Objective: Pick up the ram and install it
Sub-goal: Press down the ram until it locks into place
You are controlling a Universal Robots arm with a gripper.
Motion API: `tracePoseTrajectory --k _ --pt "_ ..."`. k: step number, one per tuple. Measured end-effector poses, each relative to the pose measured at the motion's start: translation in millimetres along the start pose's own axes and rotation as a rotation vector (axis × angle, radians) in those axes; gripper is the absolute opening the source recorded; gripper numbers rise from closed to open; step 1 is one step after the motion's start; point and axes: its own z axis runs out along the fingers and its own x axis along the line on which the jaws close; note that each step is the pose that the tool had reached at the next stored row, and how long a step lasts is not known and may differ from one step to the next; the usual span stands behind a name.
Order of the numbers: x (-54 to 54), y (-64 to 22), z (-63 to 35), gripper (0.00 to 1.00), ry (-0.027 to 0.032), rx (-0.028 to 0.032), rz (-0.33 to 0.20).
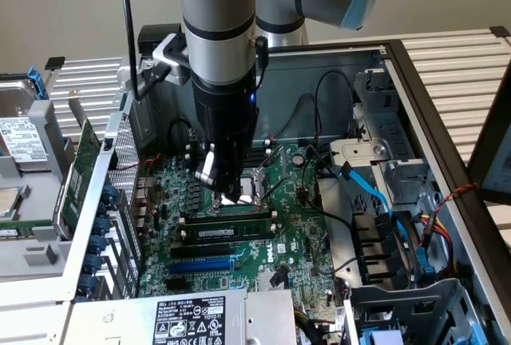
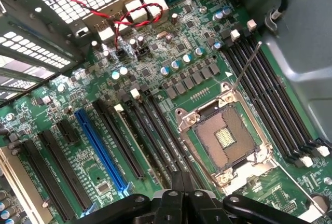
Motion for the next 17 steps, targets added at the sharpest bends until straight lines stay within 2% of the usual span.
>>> tracePoseTrajectory --k 3,5,6,10,12,14,17 --pt "0.0 0.0 0.0 0.11 -0.0011 0.0023 0.039" --pt "0.0 0.0 -0.1 0.11 0.0003 0.0043 0.061" --pt "0.0 0.0 -0.1 0.11 0.0032 0.0064 0.069" --pt "0.1 -0.1 0.0 0.11 0.0254 0.0176 0.089" --pt "0.2 -0.1 -0.1 0.11 0.0339 0.0218 0.102" --pt "0.2 -0.2 0.0 0.11 0.0396 0.0259 0.117" --pt "0.3 -0.2 -0.1 0.11 0.041 0.0283 0.152"
